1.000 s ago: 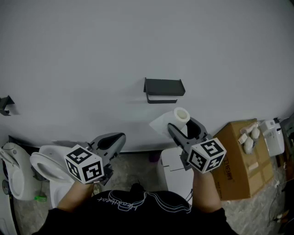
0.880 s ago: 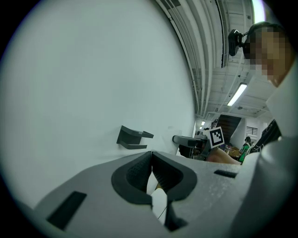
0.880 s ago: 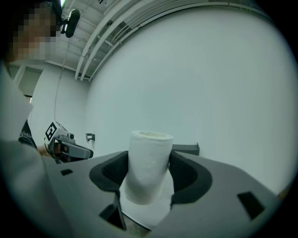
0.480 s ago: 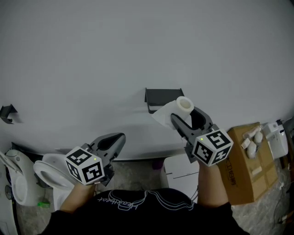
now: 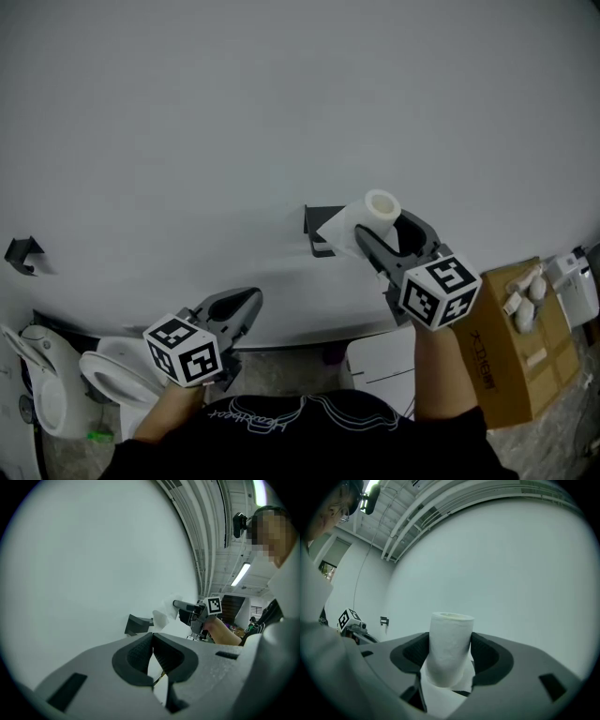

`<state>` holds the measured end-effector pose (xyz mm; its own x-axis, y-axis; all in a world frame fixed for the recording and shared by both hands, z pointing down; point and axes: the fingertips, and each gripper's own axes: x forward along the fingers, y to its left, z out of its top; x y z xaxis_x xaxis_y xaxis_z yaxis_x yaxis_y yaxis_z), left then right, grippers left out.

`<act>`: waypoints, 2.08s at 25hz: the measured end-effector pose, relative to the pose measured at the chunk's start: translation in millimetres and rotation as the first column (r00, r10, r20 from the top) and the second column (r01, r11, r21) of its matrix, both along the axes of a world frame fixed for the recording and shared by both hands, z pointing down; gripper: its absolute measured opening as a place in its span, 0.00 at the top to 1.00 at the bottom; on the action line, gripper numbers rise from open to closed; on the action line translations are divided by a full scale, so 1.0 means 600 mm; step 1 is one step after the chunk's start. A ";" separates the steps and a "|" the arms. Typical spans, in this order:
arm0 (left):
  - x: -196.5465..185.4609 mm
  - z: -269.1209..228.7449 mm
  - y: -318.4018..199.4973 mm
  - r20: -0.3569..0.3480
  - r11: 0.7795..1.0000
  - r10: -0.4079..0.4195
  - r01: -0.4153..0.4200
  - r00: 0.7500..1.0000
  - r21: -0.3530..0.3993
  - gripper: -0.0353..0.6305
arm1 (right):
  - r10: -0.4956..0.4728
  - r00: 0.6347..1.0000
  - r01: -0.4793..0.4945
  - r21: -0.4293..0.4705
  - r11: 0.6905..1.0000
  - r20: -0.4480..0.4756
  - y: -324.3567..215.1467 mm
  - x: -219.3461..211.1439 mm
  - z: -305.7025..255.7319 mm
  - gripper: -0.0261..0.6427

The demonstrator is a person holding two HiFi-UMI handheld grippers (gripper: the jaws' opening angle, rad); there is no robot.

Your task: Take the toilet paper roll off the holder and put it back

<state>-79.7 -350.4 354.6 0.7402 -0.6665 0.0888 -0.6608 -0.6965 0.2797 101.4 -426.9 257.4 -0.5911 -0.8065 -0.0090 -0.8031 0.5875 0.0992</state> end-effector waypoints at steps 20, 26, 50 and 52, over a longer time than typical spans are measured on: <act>-0.072 0.025 -0.088 -0.059 0.997 -0.071 0.069 0.996 -0.042 0.94 | 0.074 0.993 -0.083 -0.096 0.992 -0.094 -0.163 -0.018 0.066 0.55; -0.074 0.040 -0.103 -0.073 0.995 -0.075 0.070 0.995 -0.066 0.94 | 0.089 0.988 -0.099 -0.080 0.992 -0.126 -0.168 -0.021 0.076 0.54; -0.081 -0.016 -0.008 -0.075 0.997 -0.077 0.078 0.994 0.004 0.94 | -0.026 0.984 0.012 0.079 0.997 0.174 0.012 -0.054 -0.026 0.70; -0.075 -0.027 0.012 -0.078 0.998 -0.067 0.068 0.995 0.015 0.94 | -0.061 0.984 0.048 0.082 0.995 0.169 0.050 -0.070 -0.023 0.77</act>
<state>-124.7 -342.9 338.6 0.6978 -0.7160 0.0204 -0.6831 -0.6566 0.3197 59.3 -397.1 243.5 -0.6184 -0.7661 -0.1749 -0.7792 0.6268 0.0097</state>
